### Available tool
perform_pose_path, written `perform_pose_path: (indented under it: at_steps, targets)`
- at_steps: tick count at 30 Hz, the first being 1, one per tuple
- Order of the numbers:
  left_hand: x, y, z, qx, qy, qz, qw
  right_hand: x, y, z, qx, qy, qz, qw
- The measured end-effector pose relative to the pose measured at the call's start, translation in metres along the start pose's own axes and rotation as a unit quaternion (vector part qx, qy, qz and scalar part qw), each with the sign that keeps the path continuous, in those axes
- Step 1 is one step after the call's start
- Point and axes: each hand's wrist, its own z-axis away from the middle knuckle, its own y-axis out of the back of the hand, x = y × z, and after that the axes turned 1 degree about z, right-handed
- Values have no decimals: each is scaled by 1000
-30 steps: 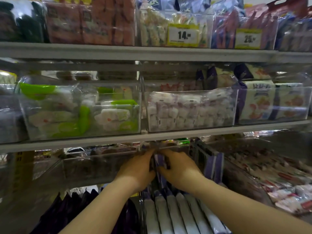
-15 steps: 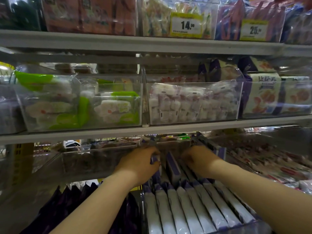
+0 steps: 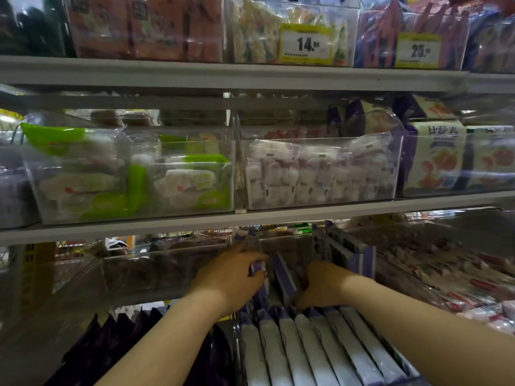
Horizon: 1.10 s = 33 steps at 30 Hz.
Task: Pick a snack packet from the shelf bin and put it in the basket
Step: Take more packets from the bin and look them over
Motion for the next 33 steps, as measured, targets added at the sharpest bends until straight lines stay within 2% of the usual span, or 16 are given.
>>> perform_pose_path:
  at_steps: [5, 9, 13, 17, 21, 24, 27, 29, 33]
  targets:
    - [0, 0, 1, -4, 7, 1, 1000, -4, -7, 4, 43, 10, 73, 996]
    - [1, 0, 1, -6, 4, 0, 1000, -5, -8, 3, 76, 8, 57, 995]
    - [1, 0, 0, 0, -1, -3, 1000, -5, -1, 6, 179, 4, 16, 984]
    - [-2, -1, 0, 22, 1, 30, 999, -9, 10, 9, 299, 13, -23, 954]
    - [-2, 1, 0, 28, -8, 41, 999, 4, 20, 13, 356, -6, -71, 932]
    - [1, 6, 2, -24, -17, -2, 1000, 13, 20, 17, 386, 4, -105, 916]
    - [10, 13, 4, -51, -27, -52, 997, 16, 19, 27, 449, 26, -148, 881]
    - [16, 17, 6, -38, -32, -85, 995, 19, 20, 37, 480, 49, -155, 862]
    - [26, 23, 10, -13, -25, -159, 987, 22, 21, 64, 481, 79, -160, 858]
